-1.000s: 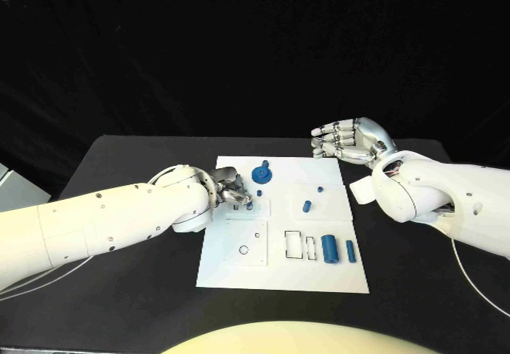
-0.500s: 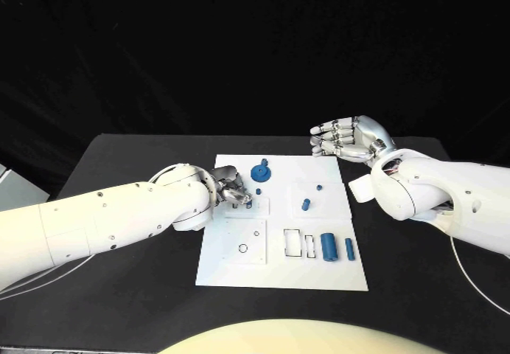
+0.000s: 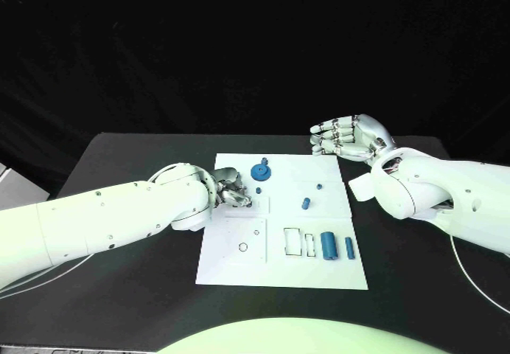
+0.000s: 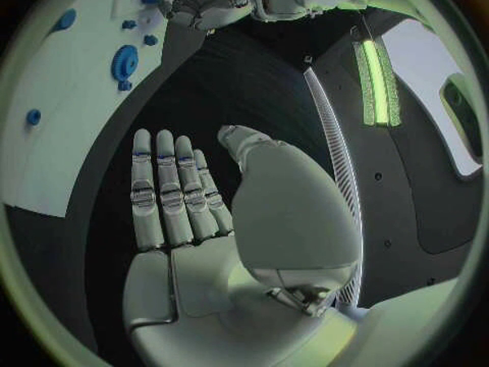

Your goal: Assemble the parts on the task board

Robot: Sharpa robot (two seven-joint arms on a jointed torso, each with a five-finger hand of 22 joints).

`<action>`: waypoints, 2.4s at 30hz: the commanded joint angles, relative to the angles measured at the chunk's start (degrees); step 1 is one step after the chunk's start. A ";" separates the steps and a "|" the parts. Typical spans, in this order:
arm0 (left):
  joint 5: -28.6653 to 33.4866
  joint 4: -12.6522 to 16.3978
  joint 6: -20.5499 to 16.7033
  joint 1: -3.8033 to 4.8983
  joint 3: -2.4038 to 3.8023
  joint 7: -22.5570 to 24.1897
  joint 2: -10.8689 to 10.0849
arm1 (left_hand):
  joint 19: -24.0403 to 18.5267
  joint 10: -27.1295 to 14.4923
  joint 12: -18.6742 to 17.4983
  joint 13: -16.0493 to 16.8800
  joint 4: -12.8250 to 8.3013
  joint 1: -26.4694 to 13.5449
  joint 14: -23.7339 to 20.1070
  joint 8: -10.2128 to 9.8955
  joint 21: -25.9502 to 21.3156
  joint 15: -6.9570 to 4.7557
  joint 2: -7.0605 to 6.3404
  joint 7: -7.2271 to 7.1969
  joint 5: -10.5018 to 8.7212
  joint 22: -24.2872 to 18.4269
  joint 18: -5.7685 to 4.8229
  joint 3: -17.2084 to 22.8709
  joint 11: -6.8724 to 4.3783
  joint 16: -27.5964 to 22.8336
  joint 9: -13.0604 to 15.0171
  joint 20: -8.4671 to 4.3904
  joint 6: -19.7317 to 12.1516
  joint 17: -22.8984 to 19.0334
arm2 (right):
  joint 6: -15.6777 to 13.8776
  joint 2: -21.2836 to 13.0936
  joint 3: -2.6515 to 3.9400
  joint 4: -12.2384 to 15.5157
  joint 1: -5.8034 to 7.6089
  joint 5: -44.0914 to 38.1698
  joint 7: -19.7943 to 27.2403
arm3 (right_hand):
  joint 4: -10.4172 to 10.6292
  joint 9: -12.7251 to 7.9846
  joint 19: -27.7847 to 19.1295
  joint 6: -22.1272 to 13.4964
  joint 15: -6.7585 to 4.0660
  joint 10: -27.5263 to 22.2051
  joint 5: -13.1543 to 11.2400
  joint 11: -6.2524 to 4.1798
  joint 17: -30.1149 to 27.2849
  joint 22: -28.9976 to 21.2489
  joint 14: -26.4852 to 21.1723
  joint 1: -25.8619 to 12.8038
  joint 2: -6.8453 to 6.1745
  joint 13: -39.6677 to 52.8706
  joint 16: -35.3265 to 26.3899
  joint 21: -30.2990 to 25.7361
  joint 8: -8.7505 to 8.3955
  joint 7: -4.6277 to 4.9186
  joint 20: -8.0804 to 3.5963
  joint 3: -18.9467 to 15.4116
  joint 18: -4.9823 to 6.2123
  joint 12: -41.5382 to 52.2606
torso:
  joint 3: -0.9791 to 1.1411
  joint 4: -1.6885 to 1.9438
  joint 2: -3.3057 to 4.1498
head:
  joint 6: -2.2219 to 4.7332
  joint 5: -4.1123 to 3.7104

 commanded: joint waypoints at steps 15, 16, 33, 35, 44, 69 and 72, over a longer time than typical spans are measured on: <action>1.96 -0.05 -1.63 -0.19 -0.07 0.20 -0.64 | 0.46 0.65 0.34 0.34 -10.35 0.68 5.90 0.20 0.23 -0.35 -0.52 -0.29 0.59 0.00 -0.35 10.76 -0.18 0.38 -0.06 -0.05 0.47 14.52 | 0.75 -0.02 0.00 0.06 -0.07 -0.47 0.57 | -0.08 -0.07 -0.10 0.35 0.42 0.32 0.38 0.09 -0.13 -0.25 0.02 -0.56 0.05 -0.02 -0.32 -0.10 -0.21 0.58 0.16 -0.29 0.83 -0.44 | 0.01 -0.02 0.01 | -0.10 -0.04; 2.13 -0.05 -1.82 -0.19 -0.07 0.25 -0.70 | 0.47 0.68 0.35 0.38 -10.36 0.71 5.91 0.19 0.23 -0.36 -0.55 -0.30 0.63 0.00 -0.35 10.78 -0.19 0.40 -0.08 -0.05 0.50 14.55 | 0.74 -0.02 0.00 0.06 -0.07 -0.47 0.58 | -0.08 -0.07 -0.10 0.35 0.42 0.32 0.38 0.09 -0.13 -0.25 0.02 -0.56 0.05 -0.02 -0.32 -0.10 -0.21 0.58 0.16 -0.29 0.83 -0.44 | 0.01 -0.02 0.01 | -0.09 -0.06; 8.93 0.48 0.24 0.04 0.79 3.38 -1.13 | 0.48 0.60 0.12 0.07 -10.35 0.82 5.90 0.09 0.25 -0.39 -0.58 -0.32 0.74 0.03 -0.35 10.92 -0.22 0.38 -0.15 -0.08 0.61 14.51 | 0.84 0.17 0.00 -0.17 -0.27 -0.48 0.63 | -0.08 -0.07 -0.10 0.35 0.42 0.32 0.38 0.09 -0.13 -0.25 0.02 -0.56 0.05 -0.02 -0.32 -0.10 -0.21 0.58 0.16 -0.29 0.83 -0.44 | 0.04 -0.02 -0.04 | -0.14 -0.24; 9.99 0.50 1.72 0.21 1.01 3.82 -1.17 | 0.45 0.62 0.14 0.11 -10.35 0.83 5.91 0.08 0.23 -0.39 -0.58 -0.32 0.74 -0.02 -0.34 10.93 -0.22 0.40 -0.16 -0.09 0.61 14.54 | 0.86 0.22 0.00 -0.22 -0.29 -0.49 0.63 | -0.08 -0.07 -0.10 0.35 0.42 0.32 0.38 0.09 -0.13 -0.25 0.02 -0.56 0.05 -0.02 -0.32 -0.10 -0.21 0.58 0.16 -0.29 0.83 -0.44 | 0.06 -0.02 -0.03 | -0.14 -0.22; 10.17 -0.37 5.60 0.92 1.55 4.34 -0.58 | 0.42 0.59 0.06 0.02 -10.33 0.86 5.95 0.01 0.21 -0.40 -0.59 -0.32 0.75 -0.06 -0.33 10.95 -0.21 0.47 -0.20 -0.09 0.62 14.69 | 0.96 0.41 0.00 -0.43 -0.41 -0.49 0.64 | -0.08 -0.07 -0.10 0.35 0.42 0.32 0.38 0.09 -0.13 -0.25 0.02 -0.56 0.05 -0.02 -0.32 -0.10 -0.21 0.58 0.16 -0.29 0.83 -0.44 | 0.09 -0.06 0.03 | -0.23 -0.39; -2.05 -1.18 1.79 1.02 1.10 3.84 0.39 | 0.67 0.70 0.08 0.17 -10.41 1.05 5.98 -0.21 0.39 -0.42 -0.75 -0.35 0.80 0.35 -0.43 10.95 -0.24 0.52 -0.34 -0.12 0.77 14.80 | 1.06 0.49 0.00 -0.53 -0.64 -0.49 0.73 | -0.07 -0.08 -0.09 0.38 0.42 0.35 0.38 0.09 -0.21 -0.46 0.07 -0.62 0.07 -0.02 -0.43 -0.09 -0.25 0.57 0.17 -0.32 0.84 -0.50 | 0.03 0.06 0.01 | -0.61 -0.33; -2.22 -1.08 1.44 0.98 1.06 4.00 0.39 | 0.65 0.75 0.09 0.21 -10.43 1.12 6.00 -0.28 0.38 -0.43 -0.81 -0.36 0.83 0.32 -0.42 10.95 -0.25 0.56 -0.39 -0.14 0.85 14.87 | 1.08 0.49 0.00 -0.53 -0.65 -0.49 0.73 | -0.07 -0.08 -0.09 0.38 0.42 0.35 0.38 0.09 -0.21 -0.46 0.07 -0.62 0.07 -0.02 -0.43 -0.09 -0.25 0.57 0.17 -0.32 0.84 -0.50 | 0.02 0.05 0.02 | -0.64 -0.32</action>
